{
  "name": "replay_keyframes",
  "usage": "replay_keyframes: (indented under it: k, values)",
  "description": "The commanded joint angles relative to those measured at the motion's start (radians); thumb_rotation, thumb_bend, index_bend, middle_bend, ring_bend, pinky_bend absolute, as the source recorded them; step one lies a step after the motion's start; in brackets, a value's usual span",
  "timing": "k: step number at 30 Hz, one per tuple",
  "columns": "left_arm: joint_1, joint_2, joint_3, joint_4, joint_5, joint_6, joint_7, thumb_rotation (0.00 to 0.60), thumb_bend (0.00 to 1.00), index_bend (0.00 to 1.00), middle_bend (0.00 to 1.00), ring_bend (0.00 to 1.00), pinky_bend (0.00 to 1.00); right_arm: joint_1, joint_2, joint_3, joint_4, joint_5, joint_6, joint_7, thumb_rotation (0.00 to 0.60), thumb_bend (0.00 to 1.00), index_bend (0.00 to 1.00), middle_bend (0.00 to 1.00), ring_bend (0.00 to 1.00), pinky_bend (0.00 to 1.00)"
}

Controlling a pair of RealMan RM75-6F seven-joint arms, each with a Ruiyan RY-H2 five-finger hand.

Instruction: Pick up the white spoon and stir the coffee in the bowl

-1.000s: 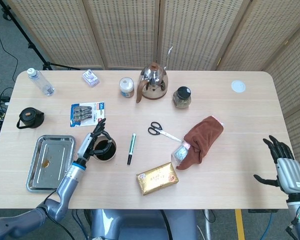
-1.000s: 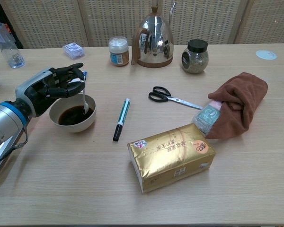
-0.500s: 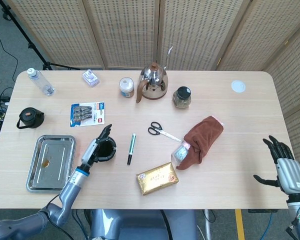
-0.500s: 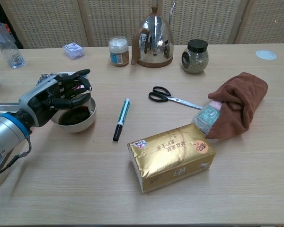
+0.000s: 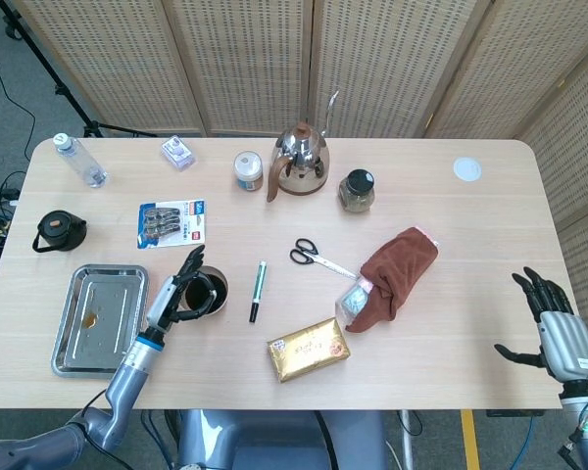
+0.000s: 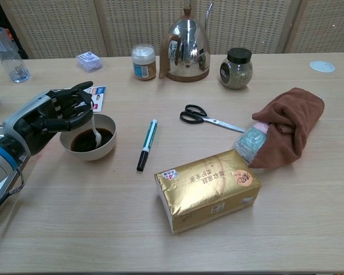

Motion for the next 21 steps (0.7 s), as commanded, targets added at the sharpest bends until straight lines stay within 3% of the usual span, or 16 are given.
replay_keyframes:
  k: [1,12,21]
  values:
    - [0.000,0.001,-0.004,0.014,-0.008,-0.012,-0.017,0.600,0.43,0.62,0.00,0.00,0.00,0.000,-0.001,-0.001,0.000,-0.001,0.000,-0.003,0.600,0.00,0.00,0.00,0.00,0.00]
    - [-0.048,-0.027,-0.056,0.074,-0.034,-0.055,-0.015,0.600,0.43,0.62,0.00,0.00,0.00,0.002,-0.006,0.000,0.005,0.005,-0.006,-0.008,0.600,0.00,0.00,0.00,0.00,0.00]
    - [-0.070,-0.034,-0.050,0.049,-0.014,-0.055,0.011,0.600,0.43,0.62,0.00,0.00,0.00,0.003,-0.005,0.001,0.006,0.008,-0.008,-0.003,0.600,0.00,0.00,0.00,0.00,0.00]
